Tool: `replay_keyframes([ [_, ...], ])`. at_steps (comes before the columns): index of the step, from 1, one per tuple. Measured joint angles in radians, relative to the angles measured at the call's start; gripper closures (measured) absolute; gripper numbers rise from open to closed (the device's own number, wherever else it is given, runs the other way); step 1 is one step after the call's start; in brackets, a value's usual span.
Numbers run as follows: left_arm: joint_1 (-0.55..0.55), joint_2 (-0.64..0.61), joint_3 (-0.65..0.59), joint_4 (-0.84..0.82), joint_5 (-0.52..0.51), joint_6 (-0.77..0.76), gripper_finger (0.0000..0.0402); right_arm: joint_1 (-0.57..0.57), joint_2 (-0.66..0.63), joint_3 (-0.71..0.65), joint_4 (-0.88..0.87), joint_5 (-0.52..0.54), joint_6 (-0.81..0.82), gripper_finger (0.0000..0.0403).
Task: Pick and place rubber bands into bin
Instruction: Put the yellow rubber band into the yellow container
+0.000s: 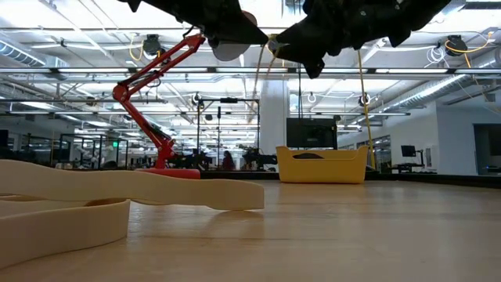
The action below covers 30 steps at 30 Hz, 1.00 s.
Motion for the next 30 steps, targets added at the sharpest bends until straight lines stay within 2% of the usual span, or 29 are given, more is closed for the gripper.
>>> replay_keyframes([
  [3, 0.000, 0.000, 0.000, 0.001, -0.004, 0.009, 0.0400, 0.000, 0.000, 0.000, 0.005, 0.001, 0.001, 0.0279],
  [9, 0.000, 0.000, 0.000, 0.003, -0.005, 0.007, 0.0389, 0.000, -0.001, 0.000, 0.033, 0.002, -0.018, 0.0376],
  [11, 0.000, 0.000, 0.000, 0.010, -0.005, 0.007, 0.0388, 0.000, -0.001, 0.000, 0.029, 0.003, -0.043, 0.0395],
  [23, 0.000, 0.000, 0.001, 0.031, -0.006, -0.032, 0.0378, 0.000, -0.001, 0.000, 0.034, 0.005, -0.039, 0.0401],
  [26, 0.000, 0.000, 0.001, 0.030, -0.006, -0.060, 0.0355, 0.000, -0.001, 0.000, 0.035, 0.005, -0.039, 0.0402],
  [30, 0.000, 0.000, 0.001, 0.004, -0.006, -0.069, 0.0303, -0.003, -0.005, 0.000, 0.035, 0.006, -0.055, 0.0402],
])
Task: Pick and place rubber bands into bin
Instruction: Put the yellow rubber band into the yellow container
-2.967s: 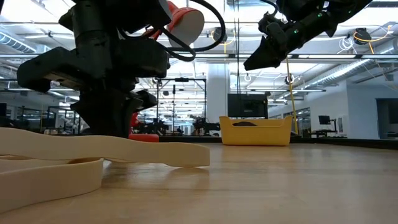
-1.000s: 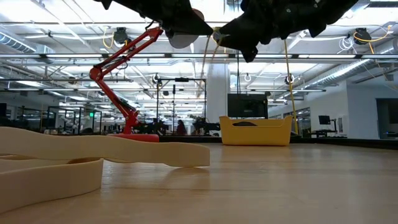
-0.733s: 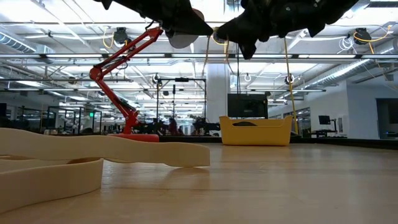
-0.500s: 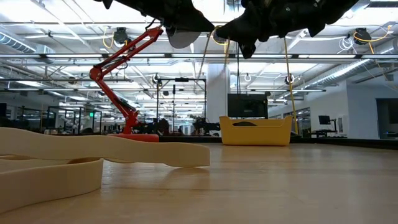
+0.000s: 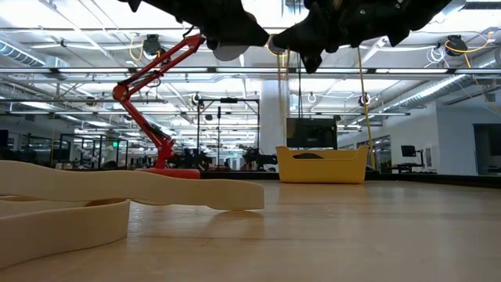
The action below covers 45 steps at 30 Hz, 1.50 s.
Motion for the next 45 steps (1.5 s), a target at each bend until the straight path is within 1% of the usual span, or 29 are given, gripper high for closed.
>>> replay_keyframes([
  [3, -0.003, 0.000, 0.000, -0.051, 0.006, -0.004, 0.0266, -0.013, -0.023, -0.001, 0.000, 0.000, -0.016, 0.0402],
  [5, -0.003, 0.000, 0.000, -0.103, 0.015, -0.024, 0.0249, -0.031, -0.053, -0.001, -0.004, 0.002, -0.019, 0.0402],
  [9, -0.003, 0.000, 0.000, -0.229, 0.016, -0.119, 0.0228, -0.088, -0.134, -0.001, -0.008, 0.002, -0.019, 0.0402],
  [11, -0.003, 0.000, 0.000, -0.301, 0.016, -0.159, 0.0223, -0.125, -0.178, 0.005, -0.042, 0.003, -0.023, 0.0402],
  [12, -0.003, 0.000, 0.000, -0.329, 0.016, -0.174, 0.0222, -0.143, -0.197, 0.017, -0.083, 0.008, -0.035, 0.0402],
  [14, -0.003, 0.000, 0.000, -0.373, 0.016, -0.203, 0.0223, -0.174, -0.223, 0.069, -0.214, 0.058, -0.068, 0.0403],
  [17, -0.003, 0.000, 0.000, -0.395, 0.016, -0.217, 0.0224, -0.218, -0.227, 0.191, -0.438, 0.139, -0.134, 0.0403],
  [21, -0.003, 0.000, 0.000, -0.373, 0.015, -0.212, 0.0224, -0.280, -0.180, 0.347, -0.673, 0.221, -0.189, 0.0403],
  [23, -0.003, 0.000, 0.000, -0.363, 0.014, -0.211, 0.0224, -0.316, -0.153, 0.398, -0.753, 0.263, -0.220, 0.0403],
  [25, -0.003, 0.000, 0.000, -0.360, 0.014, -0.210, 0.0224, -0.354, -0.129, 0.425, -0.796, 0.291, -0.244, 0.0403],
  [29, -0.003, 0.000, 0.000, -0.358, 0.015, -0.217, 0.0224, -0.422, -0.078, 0.428, -0.839, 0.289, -0.240, 0.0403],
  [31, -0.003, 0.000, 0.000, -0.357, 0.015, -0.218, 0.0224, -0.449, -0.042, 0.427, -0.860, 0.291, -0.269, 0.0403],
  [34, -0.003, 0.000, 0.000, -0.357, 0.015, -0.219, 0.0224, -0.484, 0.019, 0.418, -0.858, 0.290, -0.276, 0.0403],
  [41, -0.003, 0.000, 0.000, -0.355, 0.015, -0.244, 0.0224, -0.525, 0.149, 0.340, -0.852, 0.288, -0.272, 0.0403],
  [45, -0.003, 0.000, 0.000, -0.354, 0.016, -0.245, 0.0224, -0.543, 0.202, 0.270, -0.807, 0.290, -0.272, 0.0403],
])
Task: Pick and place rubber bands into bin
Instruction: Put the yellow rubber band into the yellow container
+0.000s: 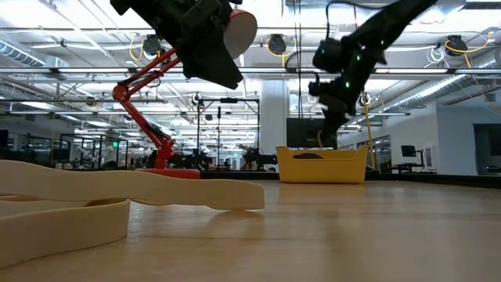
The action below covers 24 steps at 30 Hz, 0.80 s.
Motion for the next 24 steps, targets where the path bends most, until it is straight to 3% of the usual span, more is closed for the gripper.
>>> replay_keyframes([
  [11, 0.000, 0.000, 0.000, 0.001, 0.000, 0.005, 0.0224, -0.007, 0.019, -0.132, 0.099, 0.001, 0.028, 0.0374],
  [19, 0.000, 0.000, 0.000, 0.001, -0.001, 0.005, 0.0224, -0.007, 0.019, -0.132, 0.122, 0.005, 0.029, 0.0273],
  [24, 0.000, 0.000, 0.000, 0.001, -0.002, -0.015, 0.0224, -0.007, 0.001, -0.132, 0.121, 0.078, 0.029, 0.0222],
])
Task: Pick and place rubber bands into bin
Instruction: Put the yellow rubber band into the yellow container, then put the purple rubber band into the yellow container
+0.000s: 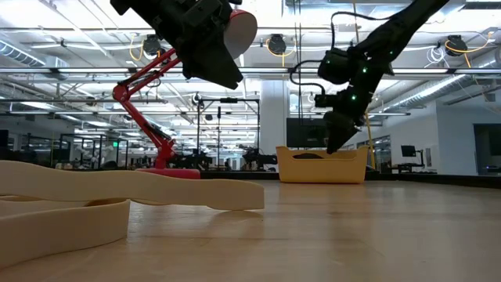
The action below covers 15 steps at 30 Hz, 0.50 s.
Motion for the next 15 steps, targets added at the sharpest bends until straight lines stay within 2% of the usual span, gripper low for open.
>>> replay_keyframes([
  [4, 0.000, 0.000, 0.000, 0.000, 0.000, 0.001, 0.0224, 0.000, -0.056, 0.000, 0.003, 0.056, 0.000, 0.0202],
  [10, 0.002, 0.000, 0.000, 0.000, 0.045, 0.040, 0.0224, 0.004, -0.210, 0.000, 0.009, 0.050, 0.027, 0.0200],
  [12, -0.003, 0.000, 0.000, -0.004, 0.048, 0.067, 0.0224, 0.010, -0.267, 0.000, 0.015, 0.044, 0.042, 0.0203],
  [15, -0.017, 0.000, 0.000, -0.051, 0.085, 0.121, 0.0224, 0.011, -0.347, 0.000, 0.016, -0.022, 0.078, 0.0207],
])
